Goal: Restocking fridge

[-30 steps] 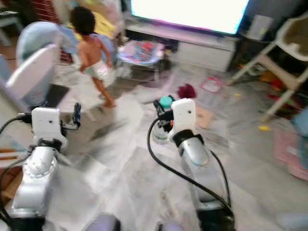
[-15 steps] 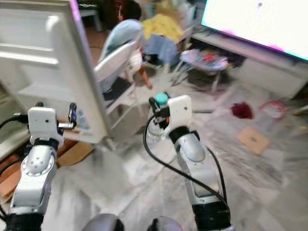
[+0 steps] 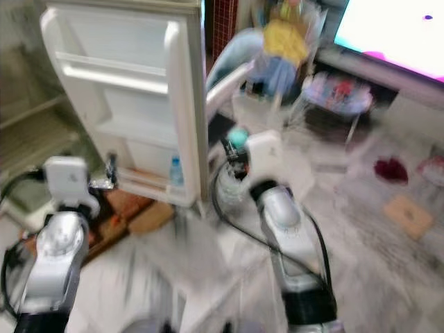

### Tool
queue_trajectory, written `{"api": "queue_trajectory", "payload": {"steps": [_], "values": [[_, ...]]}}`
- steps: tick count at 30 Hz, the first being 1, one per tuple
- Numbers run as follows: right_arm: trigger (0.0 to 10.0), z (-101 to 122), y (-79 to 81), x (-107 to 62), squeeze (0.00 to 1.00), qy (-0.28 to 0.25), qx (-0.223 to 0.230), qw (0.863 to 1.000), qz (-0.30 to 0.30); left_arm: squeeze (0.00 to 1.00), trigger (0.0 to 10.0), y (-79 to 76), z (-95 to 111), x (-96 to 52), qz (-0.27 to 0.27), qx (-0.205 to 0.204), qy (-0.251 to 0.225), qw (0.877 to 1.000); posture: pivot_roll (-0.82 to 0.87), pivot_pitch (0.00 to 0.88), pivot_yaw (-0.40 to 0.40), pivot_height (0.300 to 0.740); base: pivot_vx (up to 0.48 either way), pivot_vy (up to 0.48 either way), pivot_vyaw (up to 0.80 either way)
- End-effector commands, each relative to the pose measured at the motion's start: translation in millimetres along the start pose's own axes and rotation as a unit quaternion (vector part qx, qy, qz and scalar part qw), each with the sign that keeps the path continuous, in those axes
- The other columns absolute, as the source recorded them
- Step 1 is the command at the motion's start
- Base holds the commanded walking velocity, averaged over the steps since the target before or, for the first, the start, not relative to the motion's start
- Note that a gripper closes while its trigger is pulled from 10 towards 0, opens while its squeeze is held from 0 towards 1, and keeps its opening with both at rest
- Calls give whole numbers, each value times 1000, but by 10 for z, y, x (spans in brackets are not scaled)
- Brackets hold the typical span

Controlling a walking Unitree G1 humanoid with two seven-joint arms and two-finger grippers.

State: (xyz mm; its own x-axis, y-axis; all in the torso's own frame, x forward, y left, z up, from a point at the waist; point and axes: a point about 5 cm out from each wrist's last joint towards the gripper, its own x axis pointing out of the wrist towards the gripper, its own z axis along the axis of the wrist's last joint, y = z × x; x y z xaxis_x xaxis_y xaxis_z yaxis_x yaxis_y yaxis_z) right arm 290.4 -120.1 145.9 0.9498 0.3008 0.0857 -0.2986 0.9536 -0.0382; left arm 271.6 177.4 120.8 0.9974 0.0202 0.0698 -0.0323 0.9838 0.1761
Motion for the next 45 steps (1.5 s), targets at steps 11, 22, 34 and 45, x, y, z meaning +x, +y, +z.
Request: {"api": "queue_trajectory", "payload": {"steps": [11,22,34,45], "values": [[10000,32,-4,17,0,-12,-12,1000,-13,0,10000,73,61,89,-27,18,-10,999,47,20,-58,740,0,480,0],[10000,23,-11,31,0,-14,-17,1000,-20,0,10000,32,32,31,-37,9,-4,999,51,29,-64,740,0,465,0],[10000,27,-19,9,0,-19,-11,999,-31,0,10000,-36,40,-9,-75,-2,-8,997,39,50,-57,740,192,397,0],[10000,37,-115,-13,0,-18,-33,997,-64,0,10000,-128,79,-98,-114,-35,-18,993,40,74,-65,740,153,0,0]]}}
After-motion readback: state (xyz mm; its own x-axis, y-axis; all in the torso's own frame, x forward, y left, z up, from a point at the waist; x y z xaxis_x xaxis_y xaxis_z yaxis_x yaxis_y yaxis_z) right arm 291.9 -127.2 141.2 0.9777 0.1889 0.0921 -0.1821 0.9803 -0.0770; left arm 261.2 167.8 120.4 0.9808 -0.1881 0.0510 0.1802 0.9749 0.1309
